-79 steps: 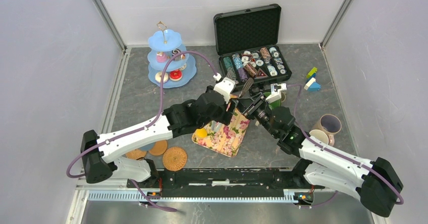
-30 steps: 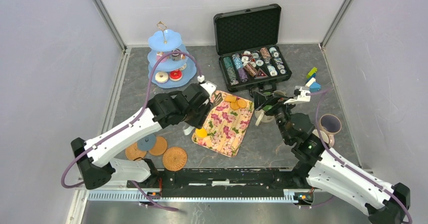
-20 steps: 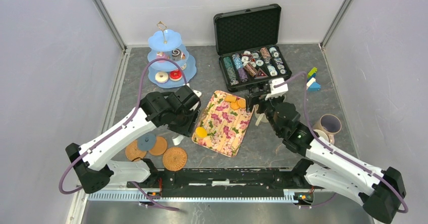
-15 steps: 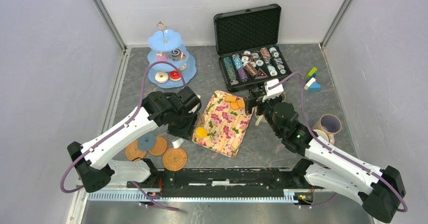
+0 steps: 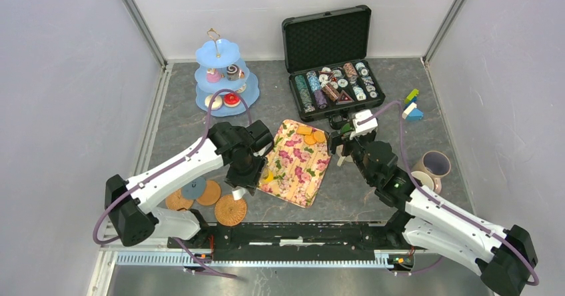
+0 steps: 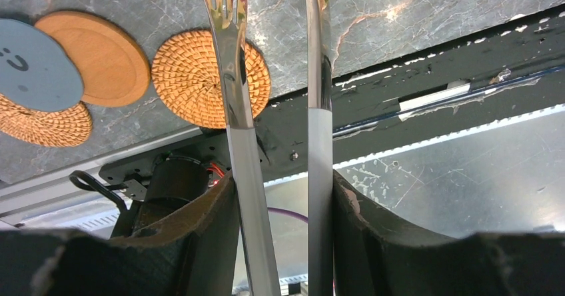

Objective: Serve the afternoon tea
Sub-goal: Move the tray with dessert.

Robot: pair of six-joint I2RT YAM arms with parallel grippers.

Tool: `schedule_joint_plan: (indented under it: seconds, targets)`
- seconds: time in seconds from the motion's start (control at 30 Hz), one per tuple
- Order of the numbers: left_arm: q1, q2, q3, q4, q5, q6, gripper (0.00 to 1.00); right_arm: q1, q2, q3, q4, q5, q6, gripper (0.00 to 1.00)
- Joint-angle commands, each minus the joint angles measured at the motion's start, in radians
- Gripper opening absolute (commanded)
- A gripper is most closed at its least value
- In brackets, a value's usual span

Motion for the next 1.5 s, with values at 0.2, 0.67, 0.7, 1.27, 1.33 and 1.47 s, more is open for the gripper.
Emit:
schedule_joint_plan:
  seconds: [0.2,0.67,0.7,1.27,1.33,1.47]
  targets:
    - [0.005,0.048,0.034,0.07,0.067,-0.032,0.33,-0.005,-0.008,-0.02,0.067,-0.009,0.005,0.96]
    - [-0.002,0.171,0.268,0.165,0.149,-0.028,0.32,-0.012,0.008,-0.03,0.075,-0.015,0.014,0.96]
    - [-0.01,0.188,0.293,0.177,0.163,-0.035,0.31,-0.013,0.009,-0.029,0.073,-0.015,0.014,0.96]
    - [0.001,0.051,0.171,-0.003,0.055,-0.073,0.32,-0.022,-0.001,-0.037,0.078,-0.033,0.025,0.96]
    - [0.01,0.031,0.133,-0.001,0.056,-0.079,0.32,-0.022,-0.004,-0.039,0.08,-0.036,0.026,0.96]
    - [0.022,0.014,0.086,0.014,0.054,-0.084,0.32,-0.022,-0.006,-0.044,0.081,-0.039,0.029,0.96]
